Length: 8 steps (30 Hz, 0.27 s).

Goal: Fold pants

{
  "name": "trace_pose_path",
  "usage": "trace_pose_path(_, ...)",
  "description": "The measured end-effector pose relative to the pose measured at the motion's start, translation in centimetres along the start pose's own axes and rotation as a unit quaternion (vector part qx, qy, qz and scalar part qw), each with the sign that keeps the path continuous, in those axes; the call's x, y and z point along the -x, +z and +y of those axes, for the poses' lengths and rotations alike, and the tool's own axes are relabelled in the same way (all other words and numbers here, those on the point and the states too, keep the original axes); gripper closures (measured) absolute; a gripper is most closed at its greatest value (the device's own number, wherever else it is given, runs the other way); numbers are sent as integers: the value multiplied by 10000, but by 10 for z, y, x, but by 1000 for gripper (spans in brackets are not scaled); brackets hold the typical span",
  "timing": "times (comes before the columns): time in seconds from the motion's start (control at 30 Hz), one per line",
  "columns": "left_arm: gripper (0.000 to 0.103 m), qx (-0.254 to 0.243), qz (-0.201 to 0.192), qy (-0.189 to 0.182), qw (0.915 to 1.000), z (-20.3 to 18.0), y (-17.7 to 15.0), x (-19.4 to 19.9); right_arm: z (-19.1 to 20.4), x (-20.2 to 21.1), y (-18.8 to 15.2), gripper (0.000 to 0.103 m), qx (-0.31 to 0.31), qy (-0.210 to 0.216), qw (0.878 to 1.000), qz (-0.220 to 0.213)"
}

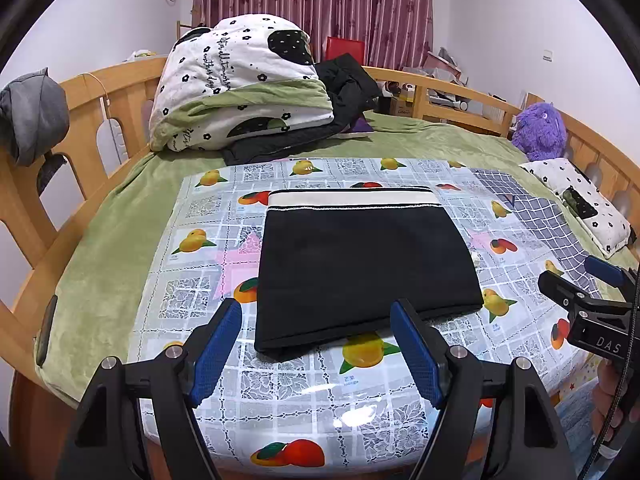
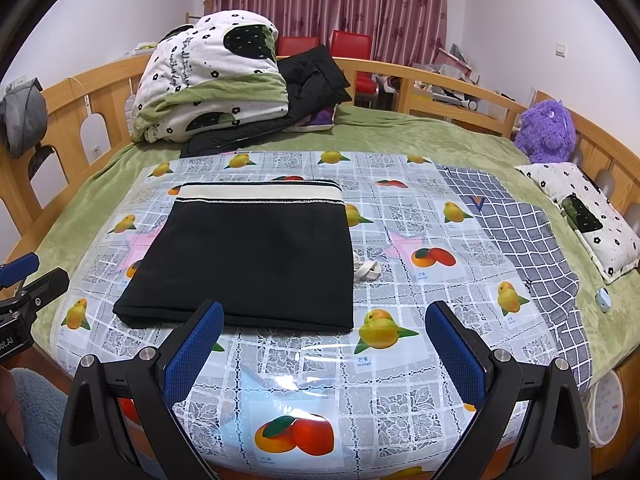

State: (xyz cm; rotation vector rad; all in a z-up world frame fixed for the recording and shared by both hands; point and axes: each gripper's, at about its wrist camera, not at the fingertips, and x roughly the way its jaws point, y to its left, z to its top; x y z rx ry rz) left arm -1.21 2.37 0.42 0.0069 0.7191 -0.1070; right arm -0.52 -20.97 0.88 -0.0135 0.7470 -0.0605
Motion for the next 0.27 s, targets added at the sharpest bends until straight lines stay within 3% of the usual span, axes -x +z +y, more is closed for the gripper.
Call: trace_pose_path(0.27,28,-10,0,-20,10000,2,0,0,1,0,0,4,1,-1,10000,0)
